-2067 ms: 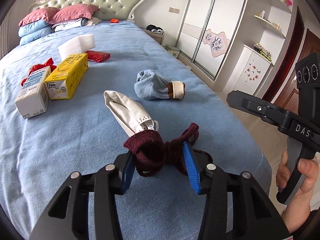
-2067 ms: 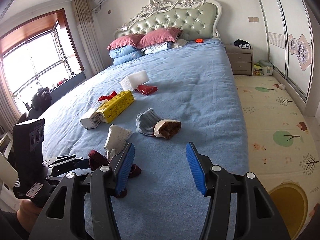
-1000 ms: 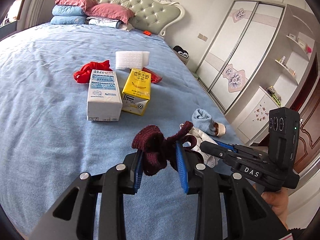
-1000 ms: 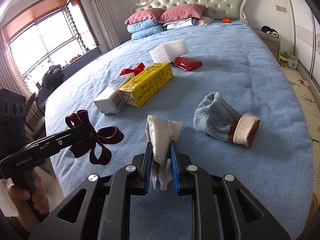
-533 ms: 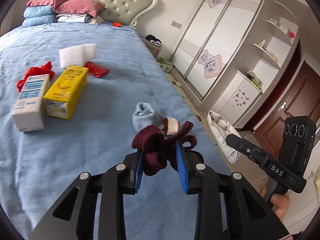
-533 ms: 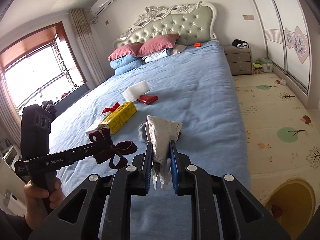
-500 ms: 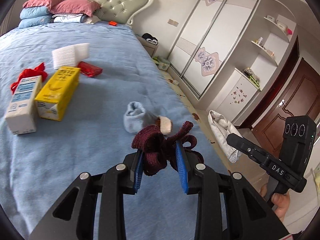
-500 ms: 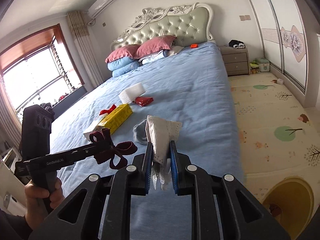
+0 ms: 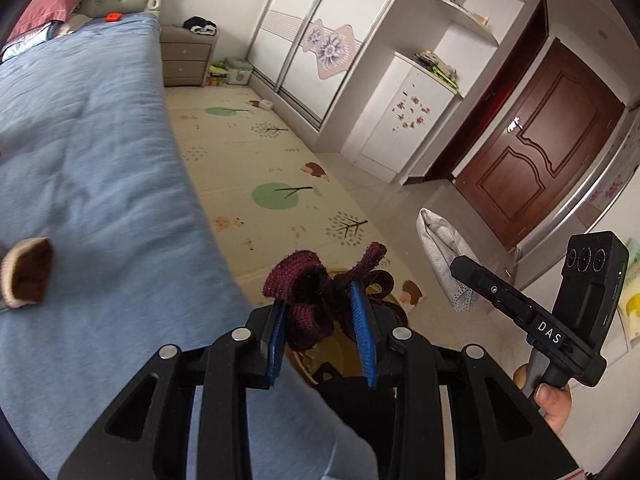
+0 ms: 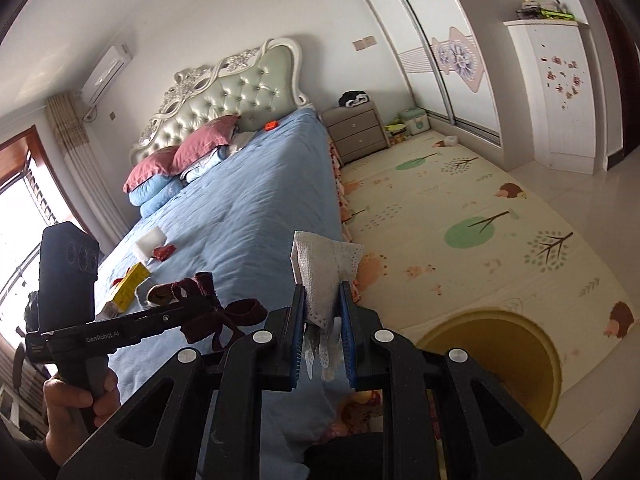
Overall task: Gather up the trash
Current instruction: 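Carry ribbon and glove to the yellow bin and release both inside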
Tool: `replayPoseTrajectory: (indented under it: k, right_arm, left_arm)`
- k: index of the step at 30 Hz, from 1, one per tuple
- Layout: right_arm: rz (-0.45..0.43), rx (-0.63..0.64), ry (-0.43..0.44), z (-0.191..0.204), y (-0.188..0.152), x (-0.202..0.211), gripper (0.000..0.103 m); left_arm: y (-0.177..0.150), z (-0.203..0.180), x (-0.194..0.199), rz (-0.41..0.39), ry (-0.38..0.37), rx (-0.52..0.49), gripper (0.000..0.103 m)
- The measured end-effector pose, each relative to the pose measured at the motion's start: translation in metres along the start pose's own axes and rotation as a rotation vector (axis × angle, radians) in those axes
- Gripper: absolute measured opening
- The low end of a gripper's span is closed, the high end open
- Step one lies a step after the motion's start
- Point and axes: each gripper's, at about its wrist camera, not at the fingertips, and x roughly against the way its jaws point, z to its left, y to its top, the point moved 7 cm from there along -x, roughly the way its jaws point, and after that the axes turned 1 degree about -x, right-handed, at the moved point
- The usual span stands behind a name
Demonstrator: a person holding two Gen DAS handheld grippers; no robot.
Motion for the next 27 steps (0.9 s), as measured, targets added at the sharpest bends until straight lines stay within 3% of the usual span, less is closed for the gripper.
replayPoseTrajectory:
  k: [6, 12, 19, 27]
  right_arm:
    - [0.008, -0.069, -0.086, -0.063, -0.014, 0.017, 0.017]
    - [0.03, -0.128, -0.141, -0.109, -0.028, 0.023, 0.017]
    - [0.047, -0.184, -0.168, -0.144, -0.039, 0.021, 0.017]
    - [0.086, -0.203, -0.179, -0.157, -0.047, 0.006, 0.017]
  left_arm:
    - [-0.002, -0.048, -0.066, 0.101, -0.054, -0.043, 0.031]
    - [-0.002, -0.076, -0.116, 0.181, -0.06, -0.083, 0.031]
    - [-0.002, -0.082, -0.156, 0.247, -0.023, -0.125, 0.031]
    - [-0.01, -0.072, -0.179, 0.323, -0.007, -0.105, 0.031]
